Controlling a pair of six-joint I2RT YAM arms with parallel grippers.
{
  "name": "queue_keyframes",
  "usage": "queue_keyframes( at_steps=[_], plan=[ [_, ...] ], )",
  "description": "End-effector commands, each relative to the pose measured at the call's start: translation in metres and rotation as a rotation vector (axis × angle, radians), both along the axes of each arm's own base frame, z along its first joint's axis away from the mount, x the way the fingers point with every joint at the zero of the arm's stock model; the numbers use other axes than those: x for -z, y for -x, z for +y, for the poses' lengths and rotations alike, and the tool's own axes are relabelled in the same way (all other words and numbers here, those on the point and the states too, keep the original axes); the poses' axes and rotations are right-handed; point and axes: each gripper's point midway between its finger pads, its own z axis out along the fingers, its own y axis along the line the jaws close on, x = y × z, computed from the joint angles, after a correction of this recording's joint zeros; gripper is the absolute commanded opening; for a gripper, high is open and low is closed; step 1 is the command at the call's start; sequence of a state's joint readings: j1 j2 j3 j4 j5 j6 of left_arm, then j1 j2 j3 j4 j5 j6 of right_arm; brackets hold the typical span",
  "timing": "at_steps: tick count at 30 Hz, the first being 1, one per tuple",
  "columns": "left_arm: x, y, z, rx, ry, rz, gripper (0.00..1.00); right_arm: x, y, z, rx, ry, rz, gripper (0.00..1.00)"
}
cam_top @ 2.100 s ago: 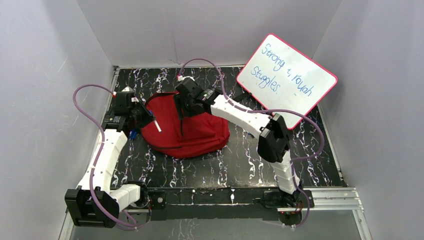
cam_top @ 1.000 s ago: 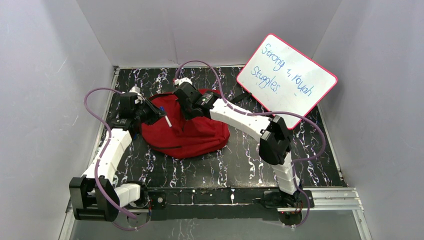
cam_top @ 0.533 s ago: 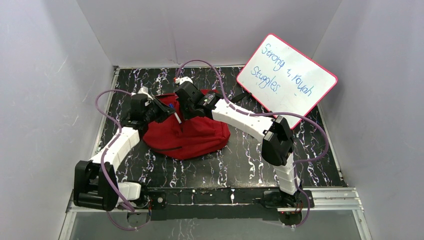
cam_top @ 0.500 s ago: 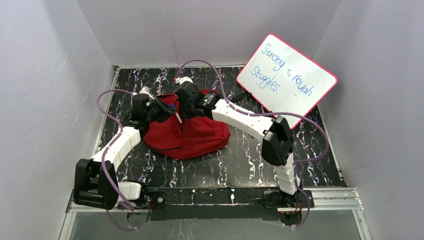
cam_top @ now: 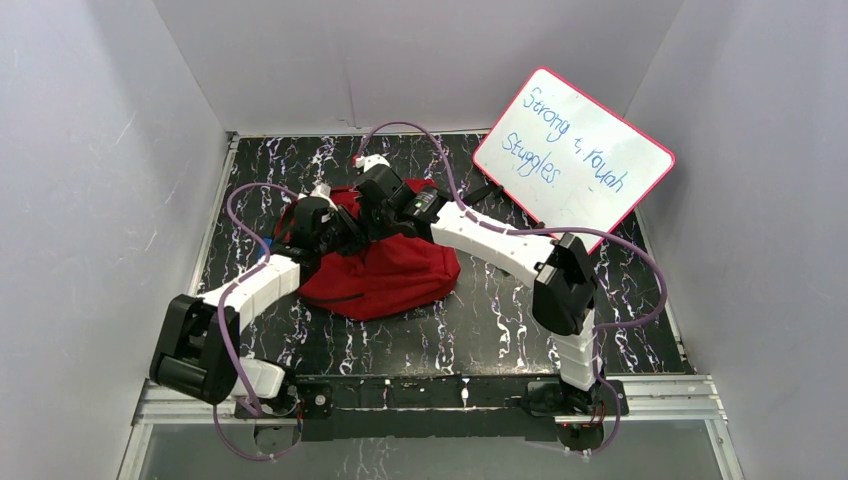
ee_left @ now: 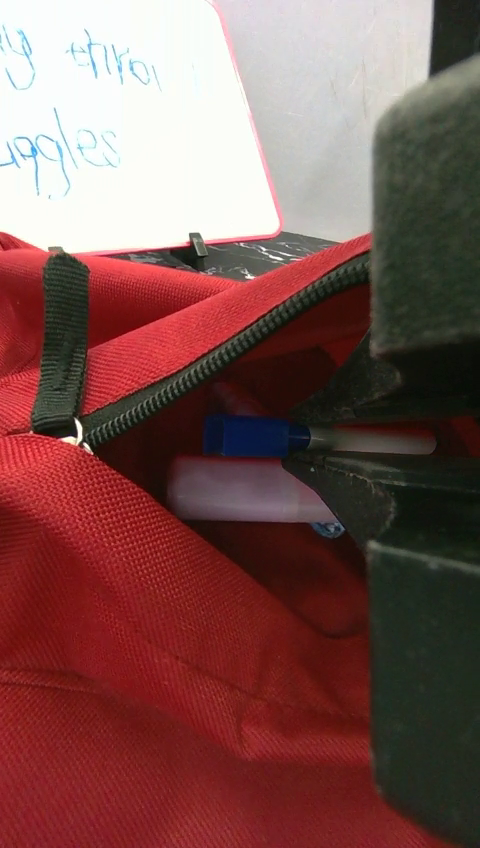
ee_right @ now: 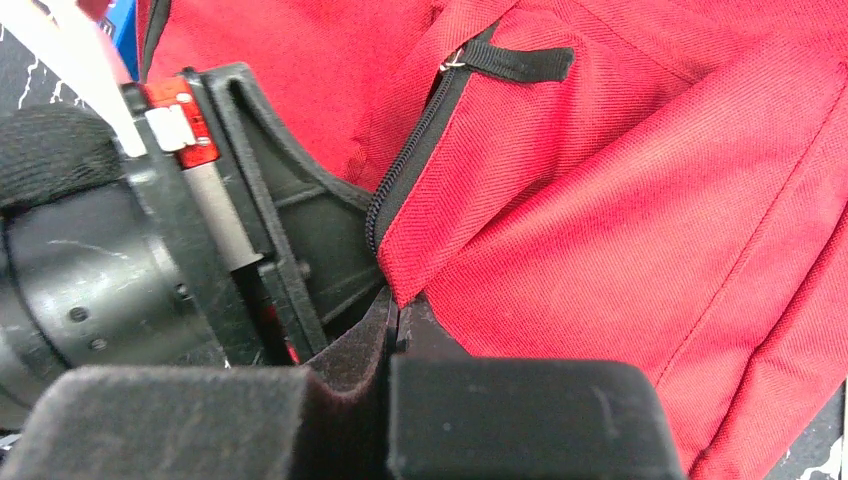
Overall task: Pack the student bag
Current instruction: Place the stationery in the student bag.
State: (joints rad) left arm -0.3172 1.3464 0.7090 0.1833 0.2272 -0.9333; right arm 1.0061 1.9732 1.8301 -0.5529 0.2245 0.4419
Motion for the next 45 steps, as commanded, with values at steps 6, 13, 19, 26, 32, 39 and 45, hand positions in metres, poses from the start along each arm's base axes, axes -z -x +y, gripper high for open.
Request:
queue_keyframes(
  at_steps=[6,13,19,26,32,39,45],
  plan=[
    [0.002,-0.007,-0.024,0.111,0.016,-0.006,0.14,-0.07,0.008,0.017,-0.048,-0.221,-0.078,0.0],
    [-0.011,-0.007,-0.012,0.088,-0.056,-0.023,0.41,-0.067,0.009,0.015,-0.046,-0.215,-0.077,0.0],
    [-0.027,0.004,0.003,0.061,-0.123,-0.019,0.43,-0.064,0.007,0.012,-0.039,-0.211,-0.076,0.01],
    [-0.046,0.029,0.043,-0.064,-0.245,-0.007,0.43,-0.054,0.007,0.008,-0.031,-0.187,-0.066,0.06],
    [-0.062,0.057,0.084,-0.209,-0.326,-0.038,0.46,-0.048,0.007,0.007,-0.035,-0.161,-0.053,0.18],
    [-0.075,0.074,0.111,-0.293,-0.392,-0.063,0.48,-0.06,0.015,-0.013,-0.057,-0.13,-0.088,0.52],
    [-0.089,0.072,0.122,-0.311,-0.457,-0.097,0.49,-0.064,0.01,-0.076,0.06,-0.043,-0.15,0.65]
  ],
)
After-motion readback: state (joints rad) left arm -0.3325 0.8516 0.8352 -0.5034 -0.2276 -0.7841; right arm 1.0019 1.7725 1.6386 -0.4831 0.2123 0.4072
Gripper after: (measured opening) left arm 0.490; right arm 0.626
